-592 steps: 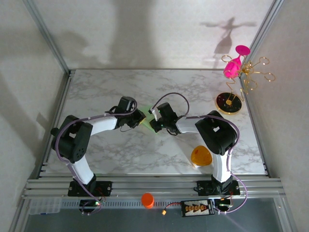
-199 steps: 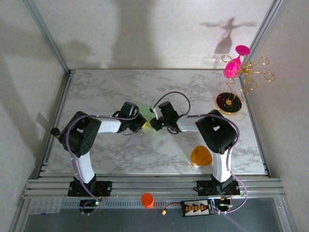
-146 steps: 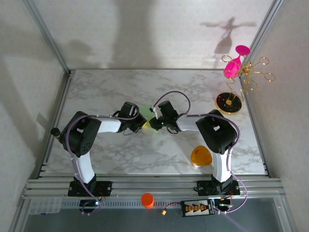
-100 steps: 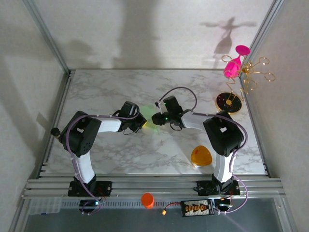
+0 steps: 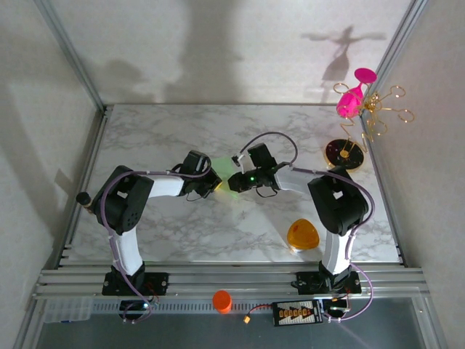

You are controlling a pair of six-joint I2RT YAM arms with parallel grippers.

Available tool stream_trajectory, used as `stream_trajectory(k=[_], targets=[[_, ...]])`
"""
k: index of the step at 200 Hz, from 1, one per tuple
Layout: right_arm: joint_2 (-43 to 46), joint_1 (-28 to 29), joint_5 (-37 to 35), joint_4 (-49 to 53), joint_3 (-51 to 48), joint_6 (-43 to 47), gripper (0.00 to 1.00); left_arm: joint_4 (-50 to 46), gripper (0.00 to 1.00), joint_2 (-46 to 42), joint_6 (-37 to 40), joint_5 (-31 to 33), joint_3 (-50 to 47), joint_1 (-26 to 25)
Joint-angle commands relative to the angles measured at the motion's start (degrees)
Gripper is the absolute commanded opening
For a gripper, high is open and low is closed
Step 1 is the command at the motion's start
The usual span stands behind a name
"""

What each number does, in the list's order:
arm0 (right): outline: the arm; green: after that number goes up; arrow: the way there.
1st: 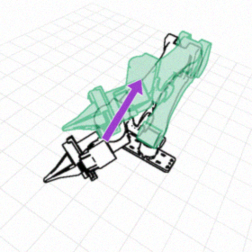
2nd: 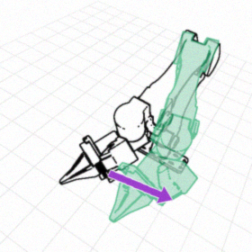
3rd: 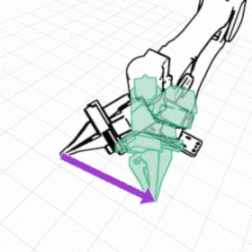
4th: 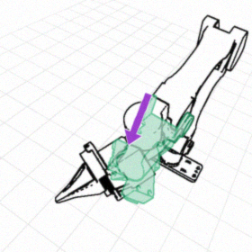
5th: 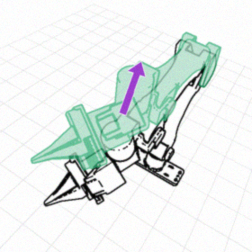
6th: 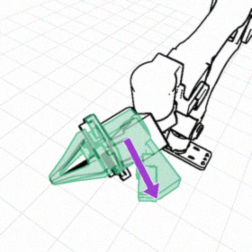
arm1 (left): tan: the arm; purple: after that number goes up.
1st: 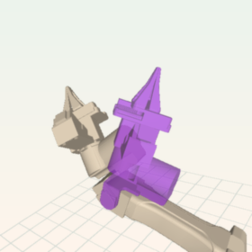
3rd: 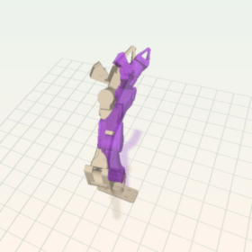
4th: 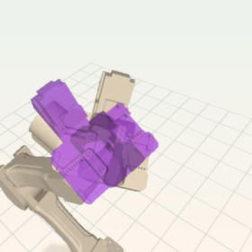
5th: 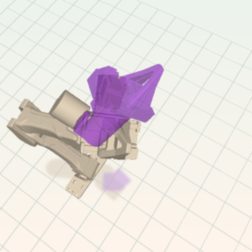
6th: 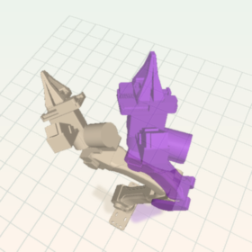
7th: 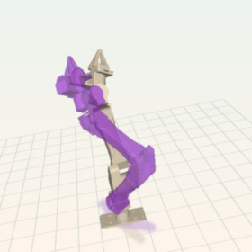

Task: Fold a paper plane with a square sheet of paper (pick it up from the middle)

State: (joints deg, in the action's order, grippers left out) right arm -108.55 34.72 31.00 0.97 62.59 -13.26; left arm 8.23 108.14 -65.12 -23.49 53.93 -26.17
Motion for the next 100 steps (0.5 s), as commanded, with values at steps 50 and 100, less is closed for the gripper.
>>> stream_trajectory(k=[50, 100], targets=[[-5.94, 1.23, 1.92, 3.94, 5.44, 0.56, 0.08, -7.7, 0.06, 3.22, 2.11, 2.65, 0.34, -0.81], [-7.11, 1.26, 0.53, 5.43, 5.7, 0.87, 0.08, -7.8, 0.07, 3.48, 2.13, 2.56, 0.72, -0.98]])
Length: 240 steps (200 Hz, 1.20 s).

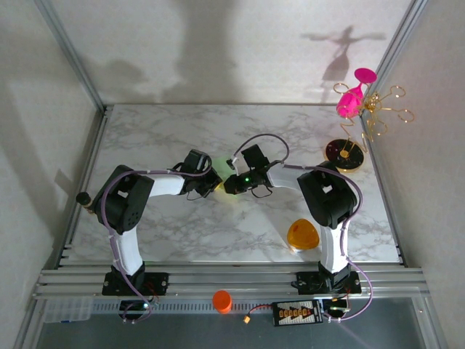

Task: Fold a paper plane with a square sheet of paper (pick it up from the middle)

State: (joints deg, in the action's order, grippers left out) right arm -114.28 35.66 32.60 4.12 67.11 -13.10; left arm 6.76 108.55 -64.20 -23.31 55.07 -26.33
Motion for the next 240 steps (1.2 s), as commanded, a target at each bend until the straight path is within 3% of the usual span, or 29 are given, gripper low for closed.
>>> stream_trajectory(k=[1, 74, 137, 240], targets=[[-1.39, 0.3, -1.05, 2.29, 1.18, 0.71, 0.08, -6.33, 0.07, 3.07, 1.16, 2.39, -0.41, -0.83], [-2.25, 0.29, -4.58, 3.61, 0.39, 0.98, 0.08, -7.17, 0.09, 2.62, 2.59, 1.9, 1.51, -0.83], [-2.79, 0.13, -6.4, 3.64, -1.53, -0.48, 0.07, -9.98, 0.23, -2.27, 14.7, 2.67, 7.97, -0.83], [-3.72, 0.11, -6.51, 4.6, -1.04, -1.98, 0.07, -5.27, 0.17, -0.61, 20.0, -0.83, 2.53, -1.1]])
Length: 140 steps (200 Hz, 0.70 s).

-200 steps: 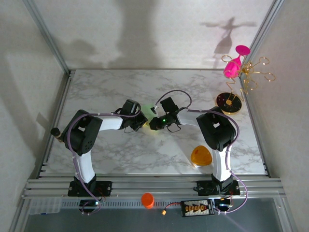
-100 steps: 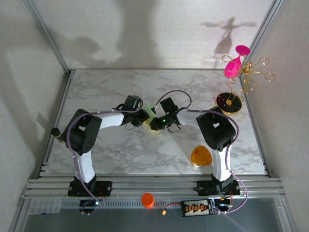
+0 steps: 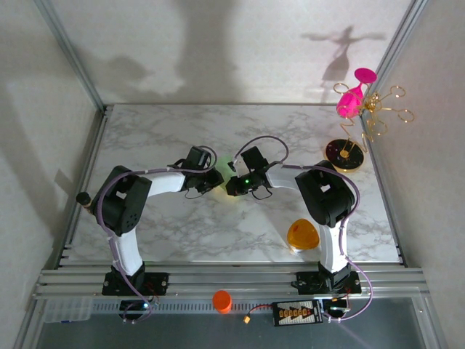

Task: Fold a paper plane with a square sheet of paper (pick it up from the middle)

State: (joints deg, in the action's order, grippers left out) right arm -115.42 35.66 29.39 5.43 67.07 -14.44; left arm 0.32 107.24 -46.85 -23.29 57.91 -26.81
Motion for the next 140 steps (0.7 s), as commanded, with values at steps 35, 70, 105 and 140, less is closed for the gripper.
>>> stream_trajectory(k=[35, 70, 105, 140], targets=[[-2.7, 0.12, -3.97, 4.65, -1.4, -0.1, 0.06, -2.1, 0.15, 2.98, 3.29, 2.47, 1.47, -0.09], [-2.2, 0.06, -3.9, 5.55, -1.85, 0.71, 0.07, -7.76, 0.1, 5.76, 2.38, 6.04, 3.13, 1.05], [0.21, -0.54, -1.21, 5.64, -2.87, 1.48, 0.07, -11.96, 0.09, 8.34, 1.44, 8.44, 4.21, 1.06], [3.27, -1.07, 0.35, 7.11, -5.81, 3.45, 0.07, -13.24, 0.09, 9.08, 1.65, 8.9, 4.89, 1.06]])
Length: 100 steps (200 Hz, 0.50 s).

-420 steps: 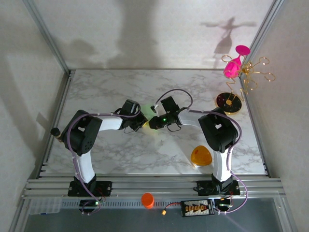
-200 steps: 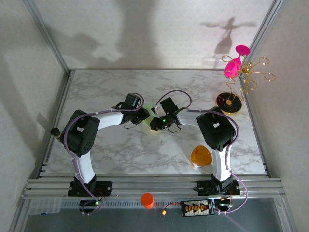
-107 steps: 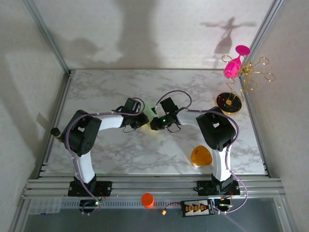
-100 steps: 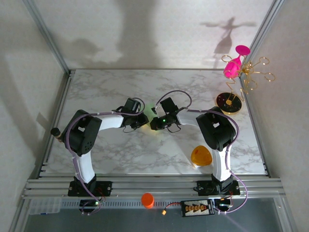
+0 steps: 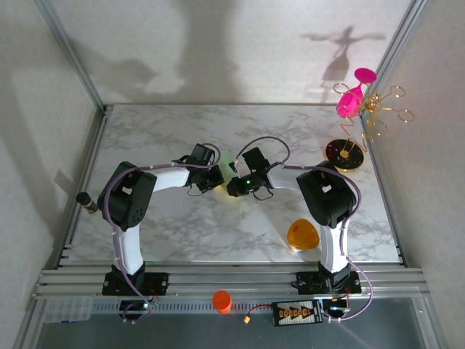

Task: Fold a paper plane with a square sheet of paper (pick it up from the middle)

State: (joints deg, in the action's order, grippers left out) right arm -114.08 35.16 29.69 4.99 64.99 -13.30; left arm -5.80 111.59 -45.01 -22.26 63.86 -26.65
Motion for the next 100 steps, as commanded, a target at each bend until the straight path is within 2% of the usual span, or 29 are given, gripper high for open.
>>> stream_trajectory(k=[1, 54, 100], targets=[[1.98, -0.55, 0.07, 7.65, -3.87, 2.4, 0.07, -7.12, 0.09, 4.71, -0.18, 7.9, -1.04, 0.95], [5.34, -1.01, -0.62, 9.93, -6.7, 4.42, 0.08, -7.03, 0.08, 3.9, 0.11, 6.83, -0.57, 0.82], [9.63, -1.06, 2.03, 3.79, -3.68, 2.02, 0.08, -6.77, 0.08, 3.42, 0.34, 5.54, 0.13, 0.46]])
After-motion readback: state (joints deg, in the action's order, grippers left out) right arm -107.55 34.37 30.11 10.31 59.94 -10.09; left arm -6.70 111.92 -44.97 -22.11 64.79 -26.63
